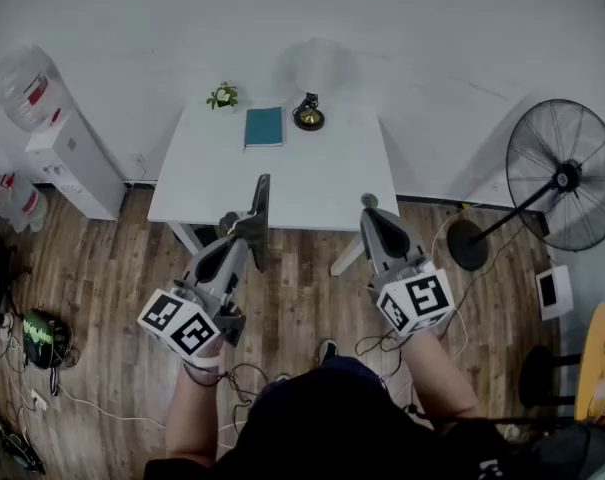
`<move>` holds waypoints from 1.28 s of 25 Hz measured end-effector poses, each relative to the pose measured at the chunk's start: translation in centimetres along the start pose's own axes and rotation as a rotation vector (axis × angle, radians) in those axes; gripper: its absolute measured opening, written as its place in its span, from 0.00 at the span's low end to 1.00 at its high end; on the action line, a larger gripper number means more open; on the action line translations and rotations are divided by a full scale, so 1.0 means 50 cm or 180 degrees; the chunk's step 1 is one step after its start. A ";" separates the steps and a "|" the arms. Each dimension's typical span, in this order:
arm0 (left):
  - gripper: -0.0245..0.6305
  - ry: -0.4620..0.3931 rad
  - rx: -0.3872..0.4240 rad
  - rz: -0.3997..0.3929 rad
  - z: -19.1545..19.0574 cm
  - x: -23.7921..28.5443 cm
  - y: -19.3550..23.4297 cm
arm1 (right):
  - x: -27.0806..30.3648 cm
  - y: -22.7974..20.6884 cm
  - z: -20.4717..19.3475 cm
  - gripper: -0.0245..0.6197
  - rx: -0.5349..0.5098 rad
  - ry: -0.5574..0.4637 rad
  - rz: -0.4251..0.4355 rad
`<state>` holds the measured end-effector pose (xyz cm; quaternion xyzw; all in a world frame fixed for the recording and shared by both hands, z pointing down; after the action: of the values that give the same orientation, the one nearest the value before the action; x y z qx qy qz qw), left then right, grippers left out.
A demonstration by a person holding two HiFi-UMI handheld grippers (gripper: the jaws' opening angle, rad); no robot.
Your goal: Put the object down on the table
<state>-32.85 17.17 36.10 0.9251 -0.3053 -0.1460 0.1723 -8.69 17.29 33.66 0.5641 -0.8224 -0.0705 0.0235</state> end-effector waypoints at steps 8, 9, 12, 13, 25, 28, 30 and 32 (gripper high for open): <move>0.05 0.0013 -0.0092 0.0025 -0.052 0.081 -0.117 | -0.110 -0.099 -0.022 0.05 0.0167 0.0014 0.0031; 0.05 0.0043 -0.0087 0.0018 -0.061 0.092 -0.132 | -0.121 -0.113 -0.030 0.05 0.0196 0.0017 0.0019; 0.05 0.0124 -0.0095 0.0057 -0.085 0.111 -0.167 | -0.143 -0.145 -0.061 0.05 0.0330 0.0045 0.0025; 0.05 0.0147 -0.0091 0.0081 -0.092 0.118 -0.178 | -0.149 -0.157 -0.068 0.05 0.0366 0.0046 0.0042; 0.05 0.0186 0.0090 0.0239 -0.132 0.243 -0.290 | -0.215 -0.304 -0.080 0.05 0.0590 -0.0142 0.0202; 0.05 0.0182 0.0089 0.0271 -0.143 0.263 -0.302 | -0.227 -0.336 -0.087 0.05 0.0624 -0.0150 0.0187; 0.05 0.0189 0.0077 0.0299 -0.150 0.273 -0.304 | -0.229 -0.352 -0.091 0.05 0.0621 -0.0146 0.0198; 0.05 0.0205 0.0061 0.0320 -0.155 0.283 -0.299 | -0.224 -0.368 -0.096 0.05 0.0631 -0.0129 0.0187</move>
<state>-11.32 21.52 34.60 0.9144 -0.3471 -0.1045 0.1804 12.93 20.79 36.25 0.5377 -0.8418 0.0006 -0.0471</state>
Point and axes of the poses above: the fingertips, and each gripper's own axes: x forward along the fingers, y to its left, z out of its top, the point moved 3 cm from there along -x, backward along the fingers, and after that the axes turned 3 degrees about -z, right-handed, at the moved point
